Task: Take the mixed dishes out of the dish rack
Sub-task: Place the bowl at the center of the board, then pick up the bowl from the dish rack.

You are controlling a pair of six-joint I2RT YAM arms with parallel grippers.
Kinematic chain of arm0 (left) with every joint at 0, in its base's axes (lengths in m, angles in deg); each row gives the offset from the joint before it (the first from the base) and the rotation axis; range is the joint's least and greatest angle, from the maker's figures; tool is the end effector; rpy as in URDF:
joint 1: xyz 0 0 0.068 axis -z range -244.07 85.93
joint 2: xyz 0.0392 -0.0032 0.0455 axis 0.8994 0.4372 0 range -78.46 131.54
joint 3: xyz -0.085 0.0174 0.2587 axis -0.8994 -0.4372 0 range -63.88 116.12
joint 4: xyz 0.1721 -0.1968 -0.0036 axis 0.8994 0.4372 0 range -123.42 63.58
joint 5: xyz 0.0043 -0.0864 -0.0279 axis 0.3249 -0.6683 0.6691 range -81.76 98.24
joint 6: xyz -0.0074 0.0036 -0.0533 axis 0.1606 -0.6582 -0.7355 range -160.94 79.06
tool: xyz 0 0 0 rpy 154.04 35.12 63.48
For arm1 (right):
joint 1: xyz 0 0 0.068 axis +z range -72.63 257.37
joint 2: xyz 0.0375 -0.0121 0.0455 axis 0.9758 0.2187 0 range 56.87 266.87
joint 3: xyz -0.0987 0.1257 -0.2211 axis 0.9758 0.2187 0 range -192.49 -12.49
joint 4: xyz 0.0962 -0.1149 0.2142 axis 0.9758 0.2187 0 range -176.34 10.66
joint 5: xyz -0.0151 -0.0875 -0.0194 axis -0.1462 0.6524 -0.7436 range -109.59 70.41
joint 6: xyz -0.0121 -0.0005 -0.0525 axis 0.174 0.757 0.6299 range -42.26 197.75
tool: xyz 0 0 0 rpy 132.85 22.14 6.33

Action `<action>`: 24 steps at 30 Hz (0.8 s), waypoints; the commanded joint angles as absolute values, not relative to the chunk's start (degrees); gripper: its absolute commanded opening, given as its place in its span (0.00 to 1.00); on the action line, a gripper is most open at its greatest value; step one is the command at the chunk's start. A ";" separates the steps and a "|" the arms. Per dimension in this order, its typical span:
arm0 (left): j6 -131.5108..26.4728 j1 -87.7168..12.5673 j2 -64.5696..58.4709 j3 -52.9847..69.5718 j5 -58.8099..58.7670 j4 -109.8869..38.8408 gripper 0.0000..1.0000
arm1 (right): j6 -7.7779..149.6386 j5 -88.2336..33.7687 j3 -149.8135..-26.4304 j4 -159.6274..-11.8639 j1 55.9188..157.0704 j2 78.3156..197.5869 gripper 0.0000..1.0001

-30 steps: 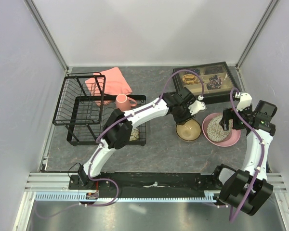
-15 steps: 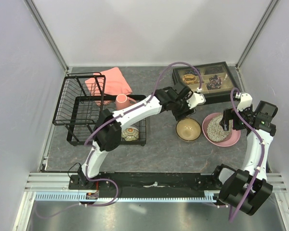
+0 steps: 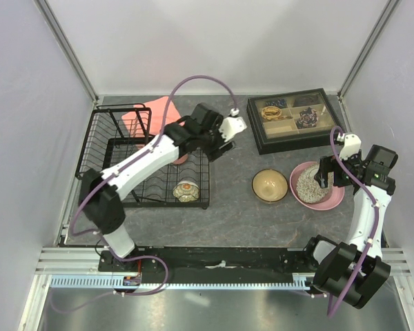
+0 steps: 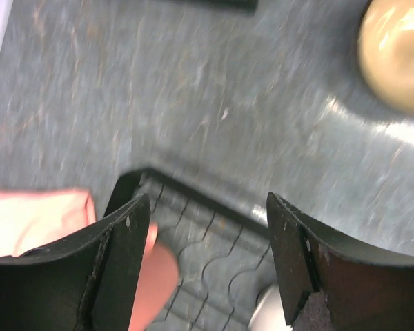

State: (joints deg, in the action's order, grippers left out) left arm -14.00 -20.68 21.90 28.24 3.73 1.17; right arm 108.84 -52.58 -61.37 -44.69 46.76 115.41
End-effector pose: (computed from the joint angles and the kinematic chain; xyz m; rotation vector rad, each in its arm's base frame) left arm 0.2879 -0.2762 0.3230 1.3728 1.8792 -0.2360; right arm 0.1808 -0.0845 0.2756 -0.2465 2.2771 0.1689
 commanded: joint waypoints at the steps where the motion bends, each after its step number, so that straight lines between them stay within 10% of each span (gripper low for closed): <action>1: -8.86 -22.32 11.31 17.47 4.63 -1.86 0.75 | 109.47 -54.40 -61.18 -44.86 46.52 115.66 0.95; 24: -6.22 -22.59 -17.19 -20.54 14.22 -17.95 0.73 | 108.77 -53.34 -61.36 -44.77 46.52 117.95 0.95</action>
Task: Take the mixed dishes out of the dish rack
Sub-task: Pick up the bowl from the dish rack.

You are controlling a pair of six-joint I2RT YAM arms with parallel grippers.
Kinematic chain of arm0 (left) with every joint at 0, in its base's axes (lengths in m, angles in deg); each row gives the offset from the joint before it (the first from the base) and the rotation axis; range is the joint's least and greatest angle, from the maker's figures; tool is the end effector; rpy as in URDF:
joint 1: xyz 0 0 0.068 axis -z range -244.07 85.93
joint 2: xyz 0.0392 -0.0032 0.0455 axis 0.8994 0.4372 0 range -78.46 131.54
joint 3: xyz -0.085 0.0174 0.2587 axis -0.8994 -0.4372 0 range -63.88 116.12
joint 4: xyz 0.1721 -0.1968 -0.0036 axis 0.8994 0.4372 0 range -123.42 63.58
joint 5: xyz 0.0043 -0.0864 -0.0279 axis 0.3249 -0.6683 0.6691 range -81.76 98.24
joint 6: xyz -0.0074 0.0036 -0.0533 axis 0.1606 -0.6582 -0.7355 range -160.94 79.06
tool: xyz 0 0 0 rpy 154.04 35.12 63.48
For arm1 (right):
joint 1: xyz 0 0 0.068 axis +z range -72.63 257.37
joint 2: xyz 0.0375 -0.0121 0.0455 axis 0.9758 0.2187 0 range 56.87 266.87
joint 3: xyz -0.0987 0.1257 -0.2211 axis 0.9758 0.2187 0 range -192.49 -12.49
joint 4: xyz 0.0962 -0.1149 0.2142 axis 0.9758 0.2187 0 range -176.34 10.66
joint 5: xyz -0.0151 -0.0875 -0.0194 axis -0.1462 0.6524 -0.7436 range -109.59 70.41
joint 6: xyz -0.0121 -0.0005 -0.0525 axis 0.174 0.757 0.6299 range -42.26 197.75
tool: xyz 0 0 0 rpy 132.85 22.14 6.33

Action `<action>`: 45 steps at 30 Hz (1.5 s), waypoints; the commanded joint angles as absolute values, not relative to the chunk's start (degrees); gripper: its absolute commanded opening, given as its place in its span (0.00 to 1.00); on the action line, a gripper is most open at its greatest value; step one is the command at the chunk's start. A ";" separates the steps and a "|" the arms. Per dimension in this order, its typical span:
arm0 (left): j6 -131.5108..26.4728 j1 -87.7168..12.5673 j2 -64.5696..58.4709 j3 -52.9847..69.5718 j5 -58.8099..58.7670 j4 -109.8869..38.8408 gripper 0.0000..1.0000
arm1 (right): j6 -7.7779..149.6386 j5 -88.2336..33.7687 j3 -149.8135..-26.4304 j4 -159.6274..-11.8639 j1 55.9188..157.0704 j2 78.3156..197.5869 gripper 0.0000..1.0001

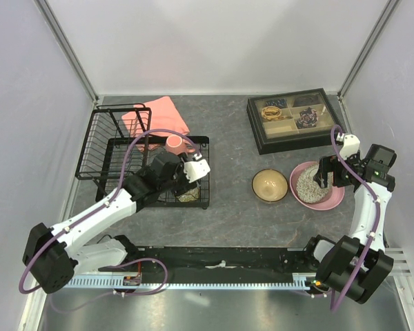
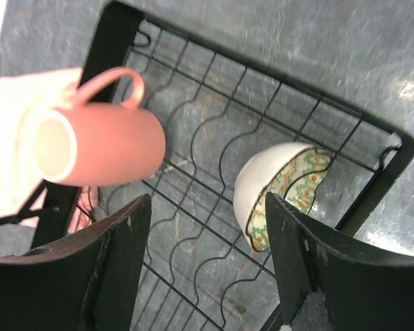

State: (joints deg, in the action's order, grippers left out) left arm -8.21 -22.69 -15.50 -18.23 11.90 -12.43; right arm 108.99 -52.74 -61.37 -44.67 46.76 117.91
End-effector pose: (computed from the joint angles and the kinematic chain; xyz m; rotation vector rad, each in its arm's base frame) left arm 0.1798 -0.1556 0.2652 1.3205 1.8064 -0.0105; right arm 0.1868 -0.0879 0.2677 -0.2374 2.3095 0.2020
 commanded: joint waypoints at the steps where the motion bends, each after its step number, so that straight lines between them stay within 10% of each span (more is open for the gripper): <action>1: -6.31 -22.59 -17.20 -20.81 14.22 -18.04 0.73 | 108.77 -53.25 -61.36 -44.77 46.52 117.95 0.95; 29: -5.43 -22.59 -15.88 -30.65 14.39 -27.79 0.67 | 109.21 -53.34 -61.09 -44.77 46.08 118.39 0.95; 45: -4.64 -22.59 -13.06 -34.43 15.01 -35.97 0.40 | 109.47 -53.43 -61.09 -44.51 45.55 118.13 0.95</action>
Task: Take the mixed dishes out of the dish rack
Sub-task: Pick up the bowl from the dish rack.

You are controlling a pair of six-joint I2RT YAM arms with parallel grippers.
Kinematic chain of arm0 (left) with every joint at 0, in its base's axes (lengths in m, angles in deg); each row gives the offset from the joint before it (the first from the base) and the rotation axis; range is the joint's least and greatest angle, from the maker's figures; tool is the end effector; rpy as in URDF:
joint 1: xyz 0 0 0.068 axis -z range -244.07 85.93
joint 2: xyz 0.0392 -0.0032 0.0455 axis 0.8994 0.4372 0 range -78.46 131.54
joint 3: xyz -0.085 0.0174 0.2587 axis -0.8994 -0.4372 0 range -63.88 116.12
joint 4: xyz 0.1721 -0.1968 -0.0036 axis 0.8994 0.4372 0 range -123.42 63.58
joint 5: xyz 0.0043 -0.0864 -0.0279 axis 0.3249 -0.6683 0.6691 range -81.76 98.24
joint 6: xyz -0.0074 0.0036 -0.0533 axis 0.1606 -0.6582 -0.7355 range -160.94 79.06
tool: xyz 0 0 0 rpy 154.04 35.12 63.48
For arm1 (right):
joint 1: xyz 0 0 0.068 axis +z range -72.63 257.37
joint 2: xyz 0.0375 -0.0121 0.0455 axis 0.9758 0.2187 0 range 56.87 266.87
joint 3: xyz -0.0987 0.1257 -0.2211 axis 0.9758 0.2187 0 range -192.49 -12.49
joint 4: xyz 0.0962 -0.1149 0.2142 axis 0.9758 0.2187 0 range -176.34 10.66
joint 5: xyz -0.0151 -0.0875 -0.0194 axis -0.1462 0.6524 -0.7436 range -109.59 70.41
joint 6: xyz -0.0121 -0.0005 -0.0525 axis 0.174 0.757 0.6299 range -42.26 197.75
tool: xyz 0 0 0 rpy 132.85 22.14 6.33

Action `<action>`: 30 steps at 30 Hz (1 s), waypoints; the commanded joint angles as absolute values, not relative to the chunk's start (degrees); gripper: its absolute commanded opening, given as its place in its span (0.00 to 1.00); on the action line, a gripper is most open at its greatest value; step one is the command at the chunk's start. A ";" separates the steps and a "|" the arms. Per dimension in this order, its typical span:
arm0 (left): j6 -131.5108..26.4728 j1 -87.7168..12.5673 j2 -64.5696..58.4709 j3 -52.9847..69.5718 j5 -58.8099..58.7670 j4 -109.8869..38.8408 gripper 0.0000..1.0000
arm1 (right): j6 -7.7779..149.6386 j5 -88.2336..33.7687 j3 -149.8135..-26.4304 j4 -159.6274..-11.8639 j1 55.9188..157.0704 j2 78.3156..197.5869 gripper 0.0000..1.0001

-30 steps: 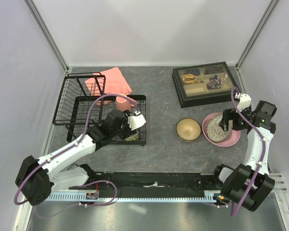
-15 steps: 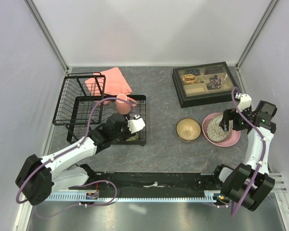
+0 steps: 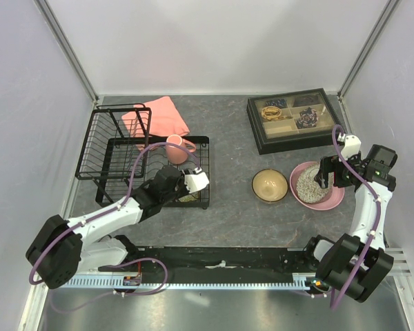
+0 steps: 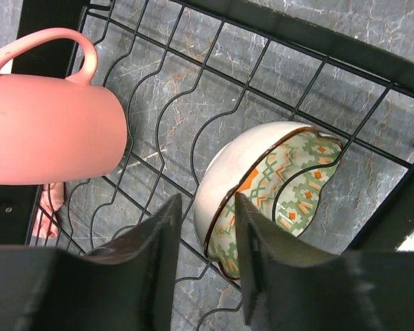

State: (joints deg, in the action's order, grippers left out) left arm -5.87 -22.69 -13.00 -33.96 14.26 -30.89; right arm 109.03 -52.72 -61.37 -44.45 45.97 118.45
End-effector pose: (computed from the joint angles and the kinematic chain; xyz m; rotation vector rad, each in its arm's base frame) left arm 0.1755 -0.1499 0.1926 1.3354 1.7878 0.0573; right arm 0.1865 -0.0910 0.2657 -0.2180 2.3208 0.2041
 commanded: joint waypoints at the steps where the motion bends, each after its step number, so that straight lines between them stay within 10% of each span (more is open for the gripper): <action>1: -4.81 -22.59 -13.33 -34.52 15.01 -35.97 0.39 | 109.47 -53.43 -61.09 -44.51 45.55 118.13 0.95; 12: -5.96 -22.59 -14.12 -34.61 14.92 -36.49 0.01 | 109.47 -53.52 -61.09 -44.42 45.38 118.13 0.95; 30: -4.20 -22.59 -16.32 -30.83 17.03 -38.25 0.02 | 109.65 -53.78 -61.18 -44.42 45.38 118.48 0.95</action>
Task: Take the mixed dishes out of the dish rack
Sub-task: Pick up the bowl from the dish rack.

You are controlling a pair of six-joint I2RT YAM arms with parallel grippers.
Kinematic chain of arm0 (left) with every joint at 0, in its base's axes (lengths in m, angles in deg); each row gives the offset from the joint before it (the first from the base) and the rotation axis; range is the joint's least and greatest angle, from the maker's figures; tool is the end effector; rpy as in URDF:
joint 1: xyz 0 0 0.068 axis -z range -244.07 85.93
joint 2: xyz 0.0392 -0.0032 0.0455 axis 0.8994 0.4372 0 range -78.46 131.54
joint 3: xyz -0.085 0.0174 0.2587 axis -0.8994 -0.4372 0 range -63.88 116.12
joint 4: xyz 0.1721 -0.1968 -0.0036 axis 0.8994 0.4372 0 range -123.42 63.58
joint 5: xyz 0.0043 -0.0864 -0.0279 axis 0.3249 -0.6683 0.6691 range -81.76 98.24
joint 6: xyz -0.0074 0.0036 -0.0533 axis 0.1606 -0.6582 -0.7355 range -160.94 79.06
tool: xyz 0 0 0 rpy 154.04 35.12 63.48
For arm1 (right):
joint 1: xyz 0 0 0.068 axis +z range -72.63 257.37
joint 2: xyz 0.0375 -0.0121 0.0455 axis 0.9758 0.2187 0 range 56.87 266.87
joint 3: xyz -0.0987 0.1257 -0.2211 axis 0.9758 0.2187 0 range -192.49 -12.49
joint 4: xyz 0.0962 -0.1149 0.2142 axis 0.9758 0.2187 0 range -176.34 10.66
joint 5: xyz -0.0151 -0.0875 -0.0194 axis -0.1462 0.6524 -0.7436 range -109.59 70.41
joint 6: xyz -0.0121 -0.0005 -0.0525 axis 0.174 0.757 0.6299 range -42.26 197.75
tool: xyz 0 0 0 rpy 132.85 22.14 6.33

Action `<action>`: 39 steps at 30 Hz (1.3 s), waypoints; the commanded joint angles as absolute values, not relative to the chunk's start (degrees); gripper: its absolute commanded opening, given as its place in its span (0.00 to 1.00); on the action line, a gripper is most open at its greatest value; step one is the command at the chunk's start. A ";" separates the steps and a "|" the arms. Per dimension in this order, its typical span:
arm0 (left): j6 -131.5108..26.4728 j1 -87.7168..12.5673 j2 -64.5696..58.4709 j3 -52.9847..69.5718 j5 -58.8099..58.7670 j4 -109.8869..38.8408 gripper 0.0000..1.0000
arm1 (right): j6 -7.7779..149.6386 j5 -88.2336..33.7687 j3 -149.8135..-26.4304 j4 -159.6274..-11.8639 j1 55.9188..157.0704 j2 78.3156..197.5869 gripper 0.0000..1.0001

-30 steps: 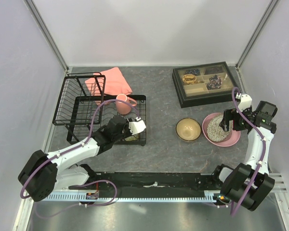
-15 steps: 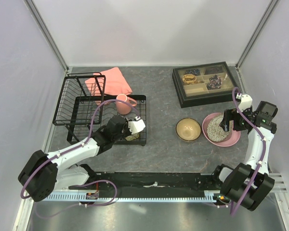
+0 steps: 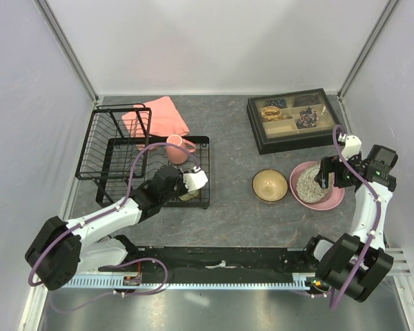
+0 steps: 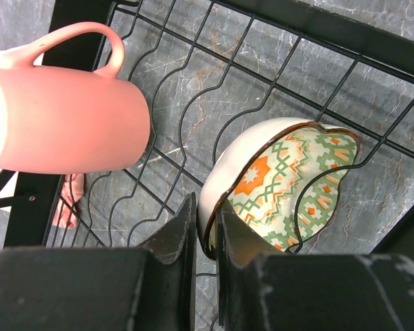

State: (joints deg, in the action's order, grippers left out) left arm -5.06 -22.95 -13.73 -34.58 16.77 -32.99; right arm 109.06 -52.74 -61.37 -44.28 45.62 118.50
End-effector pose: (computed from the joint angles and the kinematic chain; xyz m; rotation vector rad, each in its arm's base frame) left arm 0.1769 -0.1476 0.1951 1.2975 1.7653 0.1120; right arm 0.1858 -0.0921 0.2654 -0.2105 2.3238 0.2039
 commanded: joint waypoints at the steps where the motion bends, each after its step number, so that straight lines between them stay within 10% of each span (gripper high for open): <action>1: -4.03 -22.59 -16.58 -30.65 17.29 -38.34 0.02 | 109.74 -53.78 -61.18 -44.42 45.38 118.57 0.95; 39: -1.03 -22.59 -14.91 -21.35 19.76 -43.36 0.01 | 110.35 -53.69 -61.09 -44.50 45.29 119.10 0.94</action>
